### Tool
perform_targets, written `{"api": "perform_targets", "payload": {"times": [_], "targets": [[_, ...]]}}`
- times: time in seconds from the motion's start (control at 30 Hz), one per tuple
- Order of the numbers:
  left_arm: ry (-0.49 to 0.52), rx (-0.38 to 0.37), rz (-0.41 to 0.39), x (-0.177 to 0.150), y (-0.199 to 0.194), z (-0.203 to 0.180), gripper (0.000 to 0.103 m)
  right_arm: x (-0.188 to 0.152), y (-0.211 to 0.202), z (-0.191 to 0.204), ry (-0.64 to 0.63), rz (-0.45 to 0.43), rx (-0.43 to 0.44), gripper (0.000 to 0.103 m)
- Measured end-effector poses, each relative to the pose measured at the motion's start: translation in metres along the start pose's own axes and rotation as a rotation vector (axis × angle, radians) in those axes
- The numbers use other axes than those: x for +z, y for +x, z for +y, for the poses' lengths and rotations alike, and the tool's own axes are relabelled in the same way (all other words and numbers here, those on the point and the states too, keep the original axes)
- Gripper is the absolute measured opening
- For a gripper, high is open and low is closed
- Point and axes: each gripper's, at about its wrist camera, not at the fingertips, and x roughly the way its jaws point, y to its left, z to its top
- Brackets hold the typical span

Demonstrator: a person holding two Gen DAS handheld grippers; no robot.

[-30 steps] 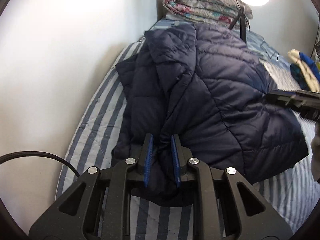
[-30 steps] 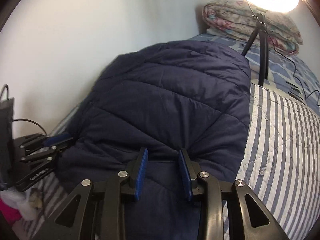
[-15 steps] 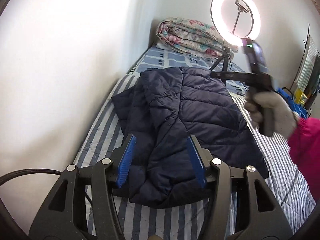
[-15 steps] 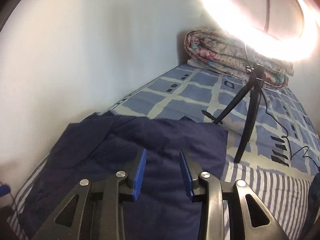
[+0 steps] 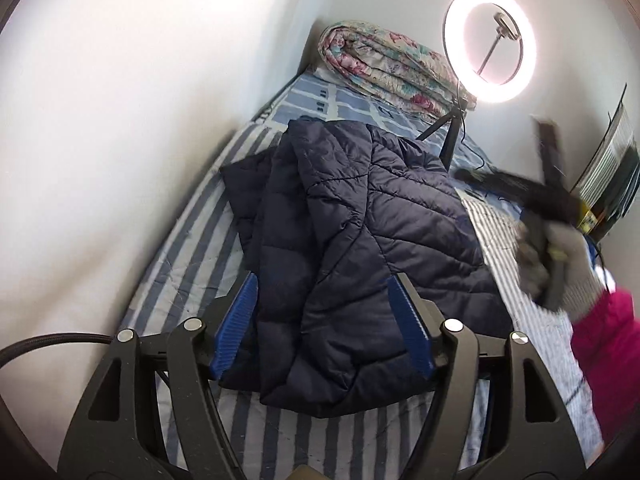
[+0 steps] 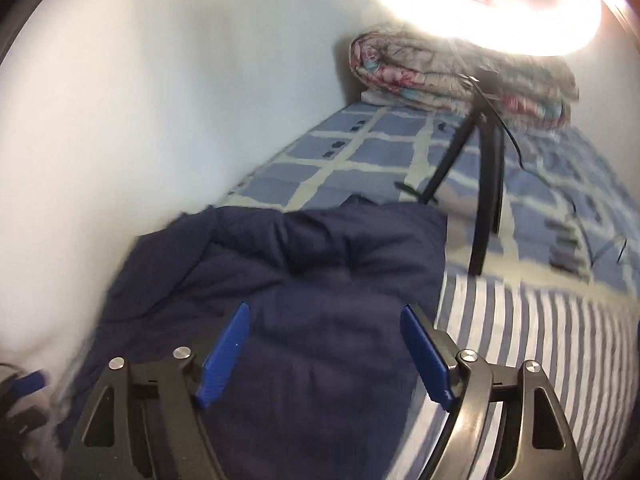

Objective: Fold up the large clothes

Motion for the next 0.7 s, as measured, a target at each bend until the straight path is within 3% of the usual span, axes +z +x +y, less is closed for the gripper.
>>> {"api": "perform_targets", "payload": {"times": [0.17, 0.4, 0.5, 0.57, 0.63, 0.7], "targets": [[-0.061, -0.066, 0.063, 0.007, 0.009, 0.004, 0.07, -0.053, -0.036, -0.026, 0.128, 0.038, 0.123, 0.086], [-0.131, -0.131, 0.162, 0.011, 0.019, 0.017, 0.074, -0.126, -0.037, -0.058, 0.384, 0.126, 0.352, 0.087], [-0.155, -0.134, 0.182, 0.01, 0.025, 0.021, 0.074, -0.145, -0.034, -0.056, 0.402, 0.139, 0.419, 0.084], [-0.163, -0.128, 0.19, 0.008, 0.031, 0.023, 0.074, -0.147, -0.033, -0.049, 0.366, 0.135, 0.411, 0.084], [-0.15, -0.083, 0.19, 0.006, 0.035, 0.026, 0.074, -0.148, -0.03, -0.04, 0.351, 0.146, 0.455, 0.083], [-0.165, -0.079, 0.194, 0.005, 0.037, 0.03, 0.074, -0.147, -0.024, -0.029, 0.345, 0.171, 0.498, 0.074]]}}
